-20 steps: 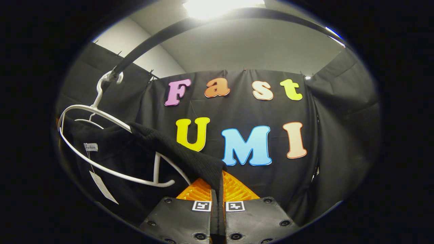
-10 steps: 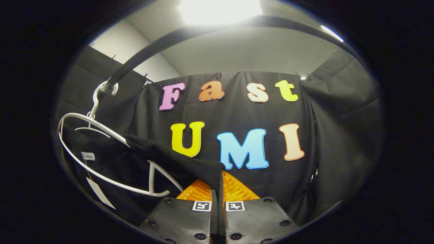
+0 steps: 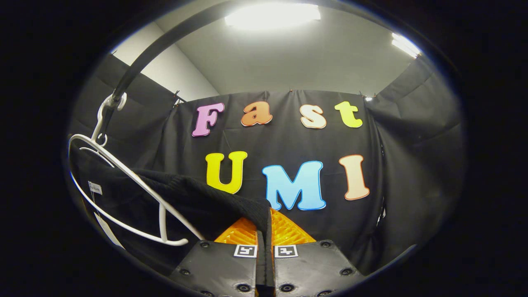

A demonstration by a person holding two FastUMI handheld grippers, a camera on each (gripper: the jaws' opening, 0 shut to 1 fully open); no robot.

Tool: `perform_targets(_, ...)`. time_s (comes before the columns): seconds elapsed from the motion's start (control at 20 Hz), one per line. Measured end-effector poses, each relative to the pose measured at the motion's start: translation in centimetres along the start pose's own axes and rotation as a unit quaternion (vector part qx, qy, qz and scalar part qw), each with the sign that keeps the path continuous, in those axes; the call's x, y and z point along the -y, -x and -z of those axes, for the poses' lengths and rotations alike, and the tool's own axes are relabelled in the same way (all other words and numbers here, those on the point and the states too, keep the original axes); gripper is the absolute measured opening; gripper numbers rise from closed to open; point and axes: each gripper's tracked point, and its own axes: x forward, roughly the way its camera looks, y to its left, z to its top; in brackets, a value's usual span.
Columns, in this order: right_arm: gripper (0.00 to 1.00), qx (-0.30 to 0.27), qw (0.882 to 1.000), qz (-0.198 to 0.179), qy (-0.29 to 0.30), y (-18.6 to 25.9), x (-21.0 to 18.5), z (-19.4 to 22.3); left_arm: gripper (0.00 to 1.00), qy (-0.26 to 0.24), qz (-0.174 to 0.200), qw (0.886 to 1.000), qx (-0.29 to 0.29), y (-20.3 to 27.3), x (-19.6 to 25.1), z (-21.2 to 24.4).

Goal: Grasp the clothes on the hanger with both hands and then place them into the laundry hamper below.

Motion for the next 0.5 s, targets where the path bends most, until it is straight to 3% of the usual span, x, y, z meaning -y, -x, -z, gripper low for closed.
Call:
perform_targets(0.15,0.05,-0.01,1.0,-0.001,0.011,0.2,0.2,1.2,0.03,0.002,0.002,1.0,-0.008,-0.5,0.2,0.9)
perform_targets(0.3,0.0,-0.028,0.999,0.004,0.018,0.6,0.9,2.6,0.03,0.005,0.007,1.0,-0.018,-1.2,0.7,2.5)
perform_targets(0.5,0.01,-0.054,0.998,0.005,0.011,1.4,1.6,4.8,0.04,-0.007,0.012,0.999,-0.03,-1.9,1.2,4.5)
